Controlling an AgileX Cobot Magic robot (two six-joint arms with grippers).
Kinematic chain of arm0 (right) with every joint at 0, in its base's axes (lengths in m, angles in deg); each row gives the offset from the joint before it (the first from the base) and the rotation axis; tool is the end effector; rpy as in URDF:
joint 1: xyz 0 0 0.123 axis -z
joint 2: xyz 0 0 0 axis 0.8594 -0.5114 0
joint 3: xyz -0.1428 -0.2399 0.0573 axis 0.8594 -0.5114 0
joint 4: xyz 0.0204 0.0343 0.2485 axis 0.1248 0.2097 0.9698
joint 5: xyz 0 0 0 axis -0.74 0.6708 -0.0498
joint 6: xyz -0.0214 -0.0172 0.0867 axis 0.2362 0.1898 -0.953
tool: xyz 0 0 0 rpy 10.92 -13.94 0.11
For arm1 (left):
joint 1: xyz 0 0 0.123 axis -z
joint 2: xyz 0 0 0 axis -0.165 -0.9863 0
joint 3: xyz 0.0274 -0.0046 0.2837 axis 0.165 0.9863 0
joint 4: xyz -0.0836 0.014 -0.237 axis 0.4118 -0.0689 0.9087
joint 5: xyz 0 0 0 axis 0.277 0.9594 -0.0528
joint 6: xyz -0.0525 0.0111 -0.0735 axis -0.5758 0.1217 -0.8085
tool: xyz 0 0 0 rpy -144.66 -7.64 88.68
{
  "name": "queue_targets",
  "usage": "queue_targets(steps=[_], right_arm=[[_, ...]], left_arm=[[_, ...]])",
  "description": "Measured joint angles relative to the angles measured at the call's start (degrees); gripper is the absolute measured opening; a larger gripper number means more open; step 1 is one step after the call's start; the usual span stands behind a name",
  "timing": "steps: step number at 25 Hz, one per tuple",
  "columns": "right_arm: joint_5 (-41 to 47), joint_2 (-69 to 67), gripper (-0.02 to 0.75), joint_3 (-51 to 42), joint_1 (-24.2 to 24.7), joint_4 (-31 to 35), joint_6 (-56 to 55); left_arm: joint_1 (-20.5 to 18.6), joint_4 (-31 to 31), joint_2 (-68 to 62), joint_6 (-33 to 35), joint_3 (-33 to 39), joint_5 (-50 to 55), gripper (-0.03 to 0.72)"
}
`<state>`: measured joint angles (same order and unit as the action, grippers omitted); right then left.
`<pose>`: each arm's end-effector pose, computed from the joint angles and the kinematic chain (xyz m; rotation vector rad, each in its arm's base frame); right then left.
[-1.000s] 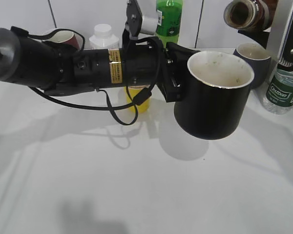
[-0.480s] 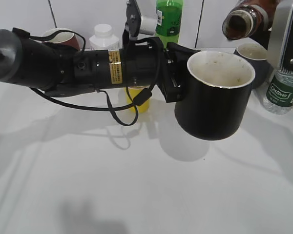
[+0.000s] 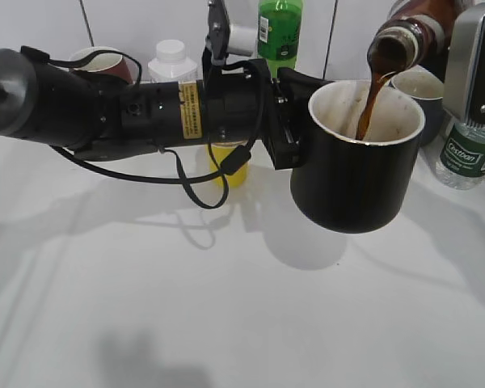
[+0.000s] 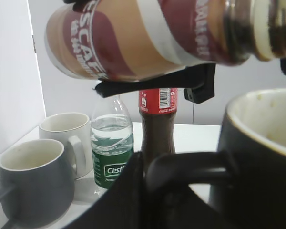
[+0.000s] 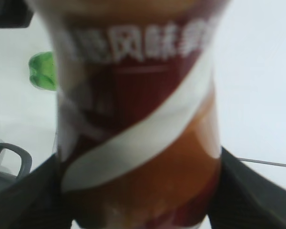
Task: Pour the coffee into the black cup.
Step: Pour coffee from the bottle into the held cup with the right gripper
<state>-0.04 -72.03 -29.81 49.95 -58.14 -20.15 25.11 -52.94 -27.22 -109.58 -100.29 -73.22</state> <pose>0.2696 0.0890 0.2967 -1.6241 0.8326 -0.5883 0.3022 -0.2931 0.2136 1.1521 1.2105 -1.1090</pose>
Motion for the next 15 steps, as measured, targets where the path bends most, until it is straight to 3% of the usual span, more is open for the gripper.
queue_targets(steps=[15], right_arm=[[0.1, 0.0, 0.538, 0.0, 0.0, 0.0, 2.1]], left_arm=[[0.0, -0.2, 0.0, 0.0, 0.0, -0.8, 0.034]])
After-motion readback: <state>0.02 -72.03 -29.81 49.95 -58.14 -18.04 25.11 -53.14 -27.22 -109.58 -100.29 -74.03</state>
